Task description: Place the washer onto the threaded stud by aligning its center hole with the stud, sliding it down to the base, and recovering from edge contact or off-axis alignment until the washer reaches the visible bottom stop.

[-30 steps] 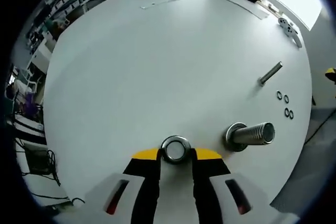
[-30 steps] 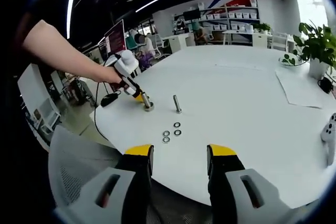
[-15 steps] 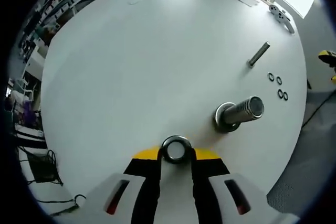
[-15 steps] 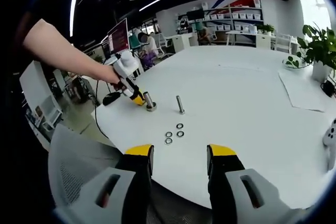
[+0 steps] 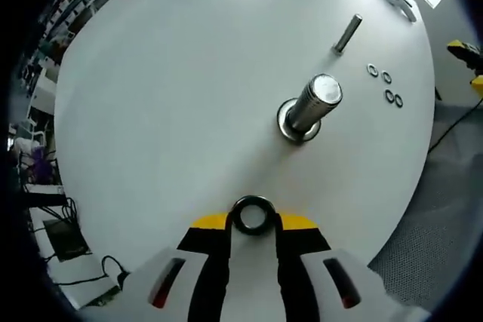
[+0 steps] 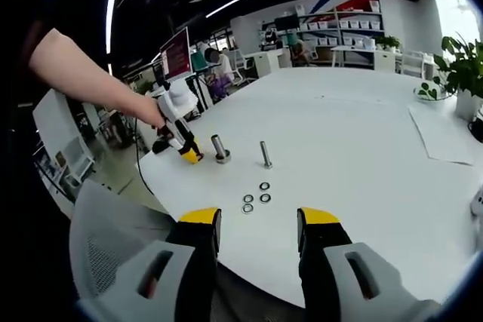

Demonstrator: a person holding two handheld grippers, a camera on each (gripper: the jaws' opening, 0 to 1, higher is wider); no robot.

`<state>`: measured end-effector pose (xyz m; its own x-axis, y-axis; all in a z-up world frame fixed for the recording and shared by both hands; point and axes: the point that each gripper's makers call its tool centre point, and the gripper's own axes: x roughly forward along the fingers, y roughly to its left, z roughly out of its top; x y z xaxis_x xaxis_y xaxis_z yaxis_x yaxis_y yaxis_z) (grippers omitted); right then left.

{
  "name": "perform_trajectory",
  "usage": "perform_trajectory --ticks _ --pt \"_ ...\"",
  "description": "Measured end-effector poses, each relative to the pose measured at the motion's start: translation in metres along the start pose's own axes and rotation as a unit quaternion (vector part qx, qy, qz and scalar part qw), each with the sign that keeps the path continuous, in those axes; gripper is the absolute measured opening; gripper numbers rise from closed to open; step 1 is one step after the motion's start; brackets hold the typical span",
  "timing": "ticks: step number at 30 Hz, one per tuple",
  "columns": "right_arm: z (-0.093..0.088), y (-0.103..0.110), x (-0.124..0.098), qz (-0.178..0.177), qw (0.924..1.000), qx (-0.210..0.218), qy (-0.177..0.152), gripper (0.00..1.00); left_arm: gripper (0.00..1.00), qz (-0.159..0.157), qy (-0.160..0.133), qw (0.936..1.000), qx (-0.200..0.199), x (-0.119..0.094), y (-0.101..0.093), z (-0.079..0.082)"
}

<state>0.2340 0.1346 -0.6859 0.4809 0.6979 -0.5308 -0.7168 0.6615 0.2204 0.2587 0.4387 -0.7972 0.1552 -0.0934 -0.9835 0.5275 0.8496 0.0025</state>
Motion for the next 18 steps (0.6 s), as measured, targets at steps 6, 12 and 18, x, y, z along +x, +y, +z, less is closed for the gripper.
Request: perform_trajectory --ticks 6,12,18 --pt "0.0039 -0.0014 -0.0015 0.005 1.0 -0.006 -0.004 0.43 0.22 0.004 0.021 0.9998 0.004 0.0014 -0.0024 0.0025" --pt "0.0023 -0.0048 -0.0037 0.008 1.0 -0.002 -0.003 0.43 0.25 -0.001 0.012 0.9994 -0.033 0.0014 -0.0028 0.0027" --pt "0.0013 -0.0072 -0.0052 0.009 1.0 0.001 -0.005 0.43 0.27 0.006 0.016 0.9994 -0.031 0.0018 -0.0047 0.0022"
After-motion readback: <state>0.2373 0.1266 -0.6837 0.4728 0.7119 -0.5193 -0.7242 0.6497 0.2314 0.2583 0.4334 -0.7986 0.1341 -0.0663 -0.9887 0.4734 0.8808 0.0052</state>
